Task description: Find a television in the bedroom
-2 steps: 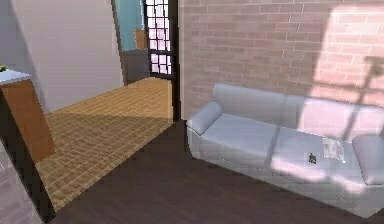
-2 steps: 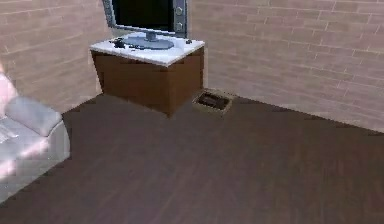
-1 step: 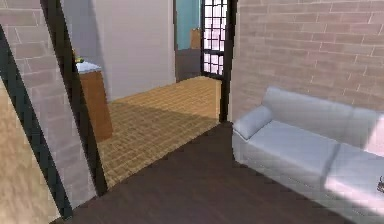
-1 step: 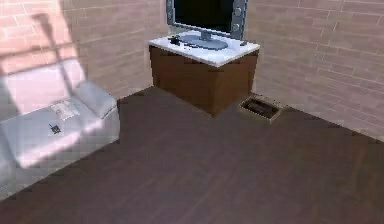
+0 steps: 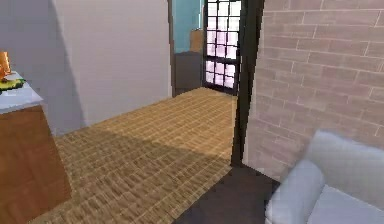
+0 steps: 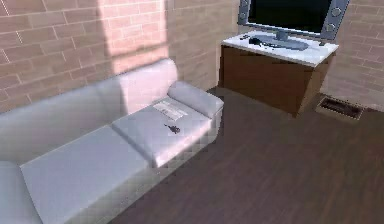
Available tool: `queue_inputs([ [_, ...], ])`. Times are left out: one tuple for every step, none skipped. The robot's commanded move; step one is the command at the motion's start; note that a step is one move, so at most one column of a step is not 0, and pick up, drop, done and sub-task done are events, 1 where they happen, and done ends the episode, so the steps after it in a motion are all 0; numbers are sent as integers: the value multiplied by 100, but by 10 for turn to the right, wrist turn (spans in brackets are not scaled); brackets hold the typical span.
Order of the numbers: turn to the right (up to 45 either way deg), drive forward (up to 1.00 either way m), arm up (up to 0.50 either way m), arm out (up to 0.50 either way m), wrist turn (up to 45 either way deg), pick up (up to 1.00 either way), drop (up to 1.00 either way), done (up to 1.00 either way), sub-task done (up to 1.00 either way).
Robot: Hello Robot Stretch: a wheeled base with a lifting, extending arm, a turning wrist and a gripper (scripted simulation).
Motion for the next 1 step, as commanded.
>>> queue_inputs([
  [0, 65, 0, 0, 0, 0, 0, 0, 0],
])
